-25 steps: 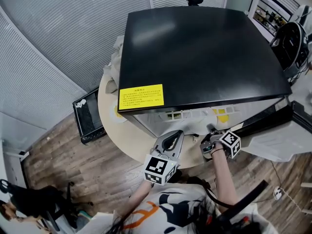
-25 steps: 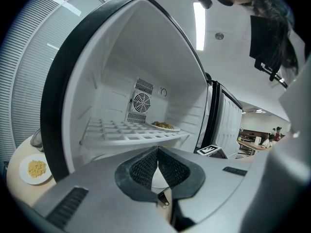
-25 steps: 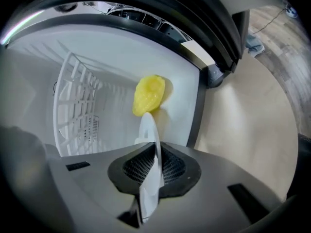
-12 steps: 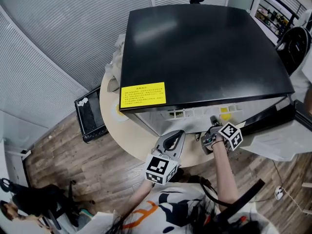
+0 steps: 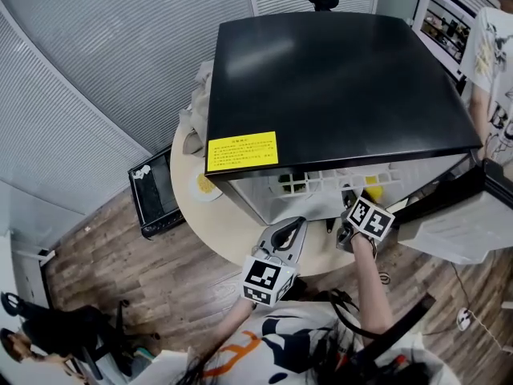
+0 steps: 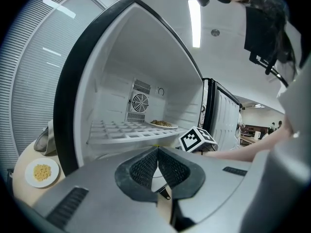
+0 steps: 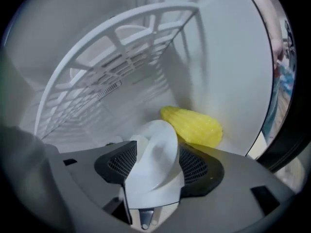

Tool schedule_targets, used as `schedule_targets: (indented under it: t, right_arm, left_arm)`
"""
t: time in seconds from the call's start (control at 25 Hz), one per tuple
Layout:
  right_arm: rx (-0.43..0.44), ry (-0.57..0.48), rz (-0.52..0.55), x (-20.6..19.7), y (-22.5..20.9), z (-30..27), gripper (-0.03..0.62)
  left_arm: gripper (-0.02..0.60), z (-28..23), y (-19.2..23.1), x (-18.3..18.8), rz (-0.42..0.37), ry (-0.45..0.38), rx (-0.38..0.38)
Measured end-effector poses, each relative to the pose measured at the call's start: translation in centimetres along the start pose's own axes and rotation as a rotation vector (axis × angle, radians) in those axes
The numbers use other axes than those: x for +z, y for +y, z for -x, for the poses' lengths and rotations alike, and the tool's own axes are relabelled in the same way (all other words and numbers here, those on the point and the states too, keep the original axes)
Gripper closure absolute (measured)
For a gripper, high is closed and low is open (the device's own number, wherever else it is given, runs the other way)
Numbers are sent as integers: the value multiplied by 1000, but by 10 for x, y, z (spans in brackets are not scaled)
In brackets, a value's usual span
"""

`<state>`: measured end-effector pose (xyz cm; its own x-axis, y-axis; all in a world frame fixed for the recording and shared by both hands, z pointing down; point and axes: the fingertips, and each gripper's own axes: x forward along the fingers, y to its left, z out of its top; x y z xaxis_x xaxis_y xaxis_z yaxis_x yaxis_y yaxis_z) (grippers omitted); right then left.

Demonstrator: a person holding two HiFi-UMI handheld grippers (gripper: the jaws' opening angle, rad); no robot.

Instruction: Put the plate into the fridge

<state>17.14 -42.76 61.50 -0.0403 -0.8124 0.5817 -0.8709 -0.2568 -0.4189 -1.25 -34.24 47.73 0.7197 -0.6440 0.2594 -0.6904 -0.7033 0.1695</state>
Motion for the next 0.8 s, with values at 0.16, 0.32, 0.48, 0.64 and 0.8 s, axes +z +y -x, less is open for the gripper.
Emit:
schedule_targets:
  t: [0.16,0.32,0.48,0.64,0.8]
  right_arm:
    - [-29,-29,66,5,4,10,315]
    - [8,-59,49,11,10,26,315]
    - [101,-75,16,12,23,41,316]
    - [143,-72,16,8,28,60,316]
    - [201,-63,5,1,32,82,316]
  left_arm:
    - [571,1,-2,2,-5,-3,-4]
    - [571,1,-6,4,-8,-6,-14]
    - [571,0,-11,5,-9,-9,-22]
    - [571,-2,-19,3,-9,-9,-27]
    - [571,-2,-31,2,-13,-7,-36]
